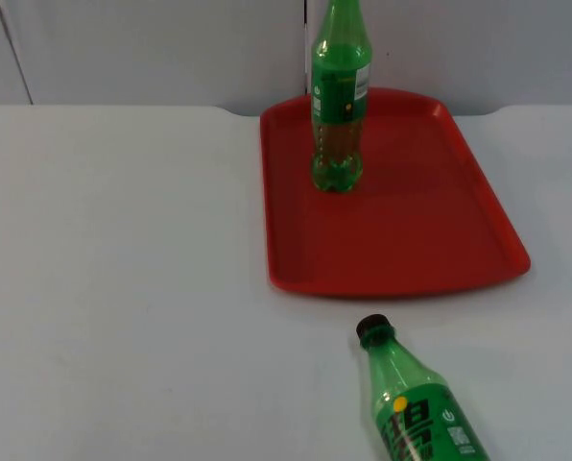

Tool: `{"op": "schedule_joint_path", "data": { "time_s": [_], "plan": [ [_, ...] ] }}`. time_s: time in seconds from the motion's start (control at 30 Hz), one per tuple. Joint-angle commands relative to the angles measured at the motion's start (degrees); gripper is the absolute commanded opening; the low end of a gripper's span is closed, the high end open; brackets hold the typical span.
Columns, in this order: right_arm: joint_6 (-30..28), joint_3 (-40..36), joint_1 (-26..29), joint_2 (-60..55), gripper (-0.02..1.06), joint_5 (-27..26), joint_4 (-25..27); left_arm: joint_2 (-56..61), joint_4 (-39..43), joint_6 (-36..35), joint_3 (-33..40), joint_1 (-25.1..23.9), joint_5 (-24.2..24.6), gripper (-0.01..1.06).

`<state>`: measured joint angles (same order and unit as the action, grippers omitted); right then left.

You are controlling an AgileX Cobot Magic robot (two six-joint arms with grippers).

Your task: Place the bottle upright on the tray.

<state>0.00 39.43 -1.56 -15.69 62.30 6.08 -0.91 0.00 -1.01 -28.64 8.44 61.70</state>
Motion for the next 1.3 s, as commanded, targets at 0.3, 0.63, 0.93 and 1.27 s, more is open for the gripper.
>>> {"op": "schedule_joint_path", "data": {
  "time_s": [0.3,0.63,0.93,1.27],
  "plan": [
    [-6.54,7.74,0.32,-26.50,1.05,1.45,9.94,0.22,0.32,-0.40,0.20,0.20,-0.09,1.02],
    [-10.15,7.74,-1.05,-45.37,1.05,1.24,13.45,0.22,0.32,-0.40,0.20,0.20,-0.09,1.02],
    [-6.26,7.74,-15.80,-55.58,1.05,-6.29,13.16,0.22,0.32,-0.40,0.20,0.20,-0.09,1.02],
    [12.87,7.74,-33.27,-63.98,1.05,-13.27,0.85,0.22,0.32,-0.40,0.20,0.20,-0.09,1.02]
  ]
}}
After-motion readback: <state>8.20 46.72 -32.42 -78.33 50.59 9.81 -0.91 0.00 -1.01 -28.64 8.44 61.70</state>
